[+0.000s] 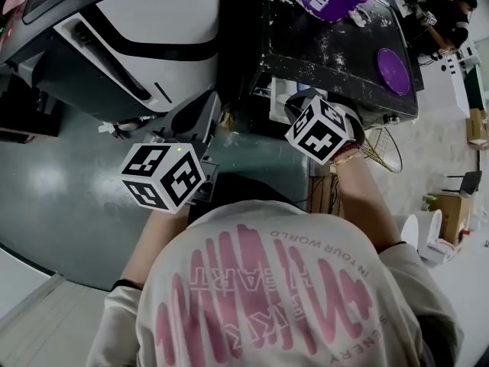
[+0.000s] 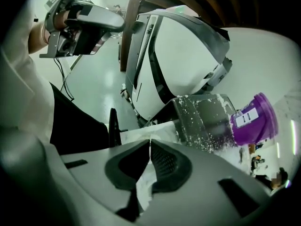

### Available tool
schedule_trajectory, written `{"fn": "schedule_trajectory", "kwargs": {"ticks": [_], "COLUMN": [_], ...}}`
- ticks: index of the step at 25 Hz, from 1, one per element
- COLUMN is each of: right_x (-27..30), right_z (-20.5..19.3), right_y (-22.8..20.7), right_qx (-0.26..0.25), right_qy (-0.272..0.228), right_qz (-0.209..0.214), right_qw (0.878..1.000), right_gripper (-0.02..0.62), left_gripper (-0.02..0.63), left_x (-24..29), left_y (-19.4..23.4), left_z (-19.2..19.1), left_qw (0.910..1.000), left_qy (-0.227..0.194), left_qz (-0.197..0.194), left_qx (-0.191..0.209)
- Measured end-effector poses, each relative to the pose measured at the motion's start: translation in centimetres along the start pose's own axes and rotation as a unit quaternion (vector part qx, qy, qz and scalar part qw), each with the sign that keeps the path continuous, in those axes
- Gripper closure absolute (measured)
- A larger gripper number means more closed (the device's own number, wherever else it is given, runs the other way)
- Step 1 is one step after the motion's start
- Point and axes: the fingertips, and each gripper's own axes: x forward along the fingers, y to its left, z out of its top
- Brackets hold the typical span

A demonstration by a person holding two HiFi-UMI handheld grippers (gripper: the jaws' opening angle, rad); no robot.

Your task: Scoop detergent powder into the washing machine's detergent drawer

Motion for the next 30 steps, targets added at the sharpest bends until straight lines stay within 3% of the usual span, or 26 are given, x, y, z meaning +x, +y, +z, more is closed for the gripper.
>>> {"fn": "schedule_trajectory", "kwargs": {"ticks": [6, 12, 25, 30], "right_x": [-0.3, -1.0, -1.7, -1.8], "right_z": [0.0, 0.1, 0.7, 0.9], "right_y": [0.1, -0.2, 0.6, 0.6], "right_qx": [-0.022, -0.022, 0.035, 0.052], "right_qy": [-0.015, -0.025, 0.009, 0.016], "right_qz": [-0.025, -0.047, -0.094, -0.136], "right_qw": [0.999, 0.998, 0.995, 0.989], "right_gripper": [0.591, 0.591, 0.591, 0.591], "left_gripper": [0.604, 0.604, 0.604, 0.604], "left_x": [-2.7, -4.1, -4.0, -4.6], "left_y": [-0.4, -0.7, 0.6, 1.7], "left_z": [-1.6, -0.7, 3.5, 4.3], "left_qw": [0.9995, 0.9989, 0.9986, 0.9985], "left_qy": [-0.01, -0.017, 0.001, 0.004], "left_qz": [0.031, 0.042, -0.028, -0.041], "left_qx": [0.001, 0.014, 0.044, 0.037]}}
